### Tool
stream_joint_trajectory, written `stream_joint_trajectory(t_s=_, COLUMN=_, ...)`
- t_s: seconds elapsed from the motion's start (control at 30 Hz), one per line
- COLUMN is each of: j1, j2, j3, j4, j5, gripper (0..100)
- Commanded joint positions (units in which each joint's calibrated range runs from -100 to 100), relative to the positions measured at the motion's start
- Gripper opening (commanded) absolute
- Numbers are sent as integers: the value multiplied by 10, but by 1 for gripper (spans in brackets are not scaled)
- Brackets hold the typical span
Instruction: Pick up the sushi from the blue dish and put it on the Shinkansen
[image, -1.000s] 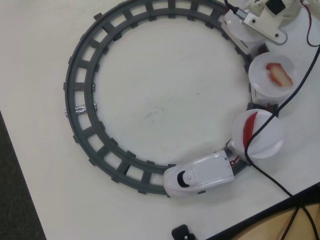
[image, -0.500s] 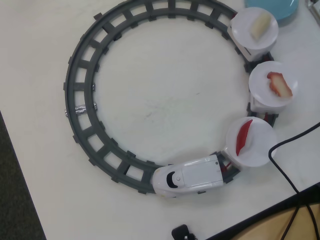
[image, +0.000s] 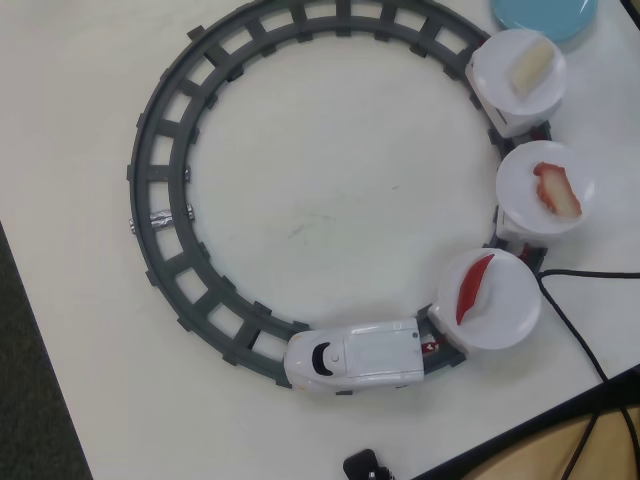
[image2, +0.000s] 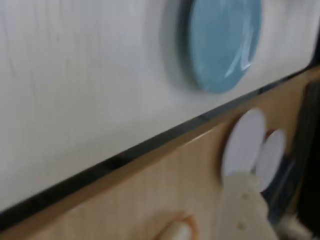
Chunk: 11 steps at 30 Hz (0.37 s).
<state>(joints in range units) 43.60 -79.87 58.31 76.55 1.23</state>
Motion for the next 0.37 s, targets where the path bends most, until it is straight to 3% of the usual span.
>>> stream_joint_trajectory(t_s=0.0, j1=31, j2=-134, j3=209, j4=-68, j5=2, gripper=18)
stream_joint_trajectory(t_s=0.13, j1=34, j2=-200, j3=342, j4=-79, j5=3, gripper=18)
stream_joint_trajectory(t_s=0.33, j1=33, j2=-180, j3=338, j4=-78, j5=3, gripper=18)
